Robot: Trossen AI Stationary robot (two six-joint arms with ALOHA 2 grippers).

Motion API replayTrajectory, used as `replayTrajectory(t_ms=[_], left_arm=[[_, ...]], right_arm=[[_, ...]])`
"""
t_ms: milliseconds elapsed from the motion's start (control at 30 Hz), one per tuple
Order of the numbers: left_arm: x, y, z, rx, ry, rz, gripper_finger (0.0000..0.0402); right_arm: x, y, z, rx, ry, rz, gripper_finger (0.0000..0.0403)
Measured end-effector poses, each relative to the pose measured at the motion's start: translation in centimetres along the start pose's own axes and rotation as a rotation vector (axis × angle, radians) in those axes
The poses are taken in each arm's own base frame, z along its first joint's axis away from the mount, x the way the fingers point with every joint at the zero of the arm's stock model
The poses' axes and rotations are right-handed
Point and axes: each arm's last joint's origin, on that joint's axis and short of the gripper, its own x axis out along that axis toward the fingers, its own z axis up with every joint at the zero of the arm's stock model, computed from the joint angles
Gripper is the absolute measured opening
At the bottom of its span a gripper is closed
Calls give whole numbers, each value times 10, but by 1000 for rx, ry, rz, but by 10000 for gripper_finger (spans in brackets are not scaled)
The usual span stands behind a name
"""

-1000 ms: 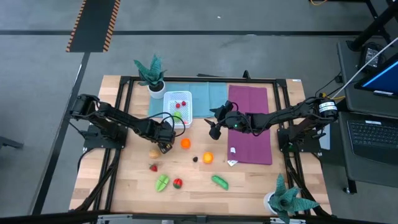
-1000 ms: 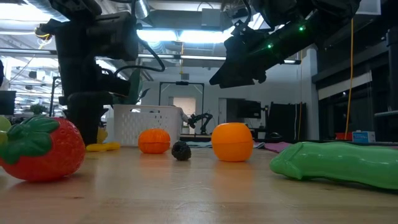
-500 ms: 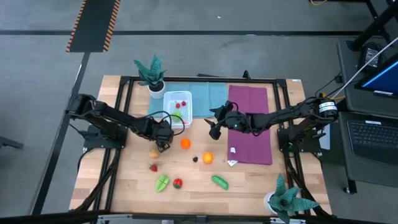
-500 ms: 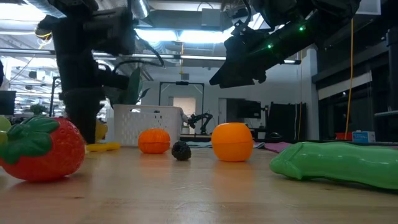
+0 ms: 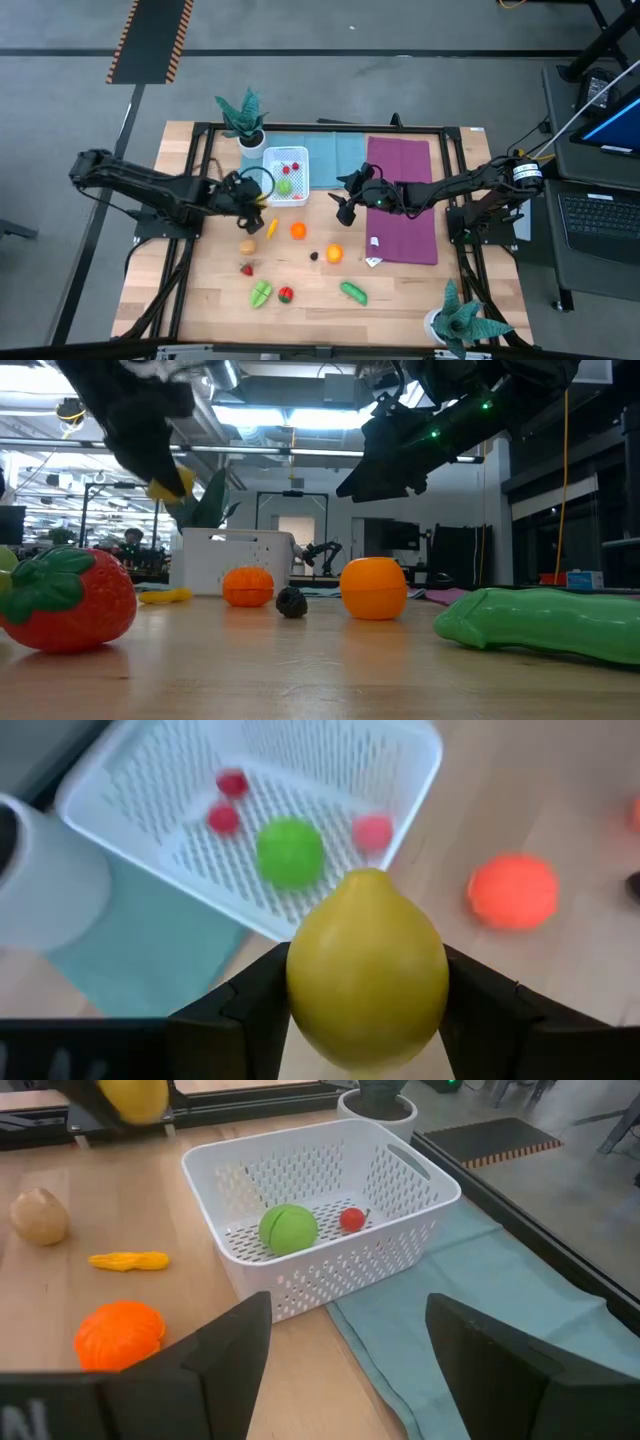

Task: Pick and placing Produce into tupperware
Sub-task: Put the yellow lemon into the white basket

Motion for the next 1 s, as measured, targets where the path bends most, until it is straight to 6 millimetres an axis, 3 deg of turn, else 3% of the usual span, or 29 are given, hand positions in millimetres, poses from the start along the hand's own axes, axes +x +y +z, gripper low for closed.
replayTrajectory(t_ms=[200, 733, 1000], left_arm=[[-8, 3, -11, 3, -167, -111, 197], [9, -3, -47, 138, -510, -452, 197], [17, 1, -53, 94, -555, -447, 199]], right_arm=[[0, 1, 0, 2, 4, 20, 267], [0, 2, 0, -1, 4, 47, 267], [0, 2, 0, 0, 4, 47, 267]])
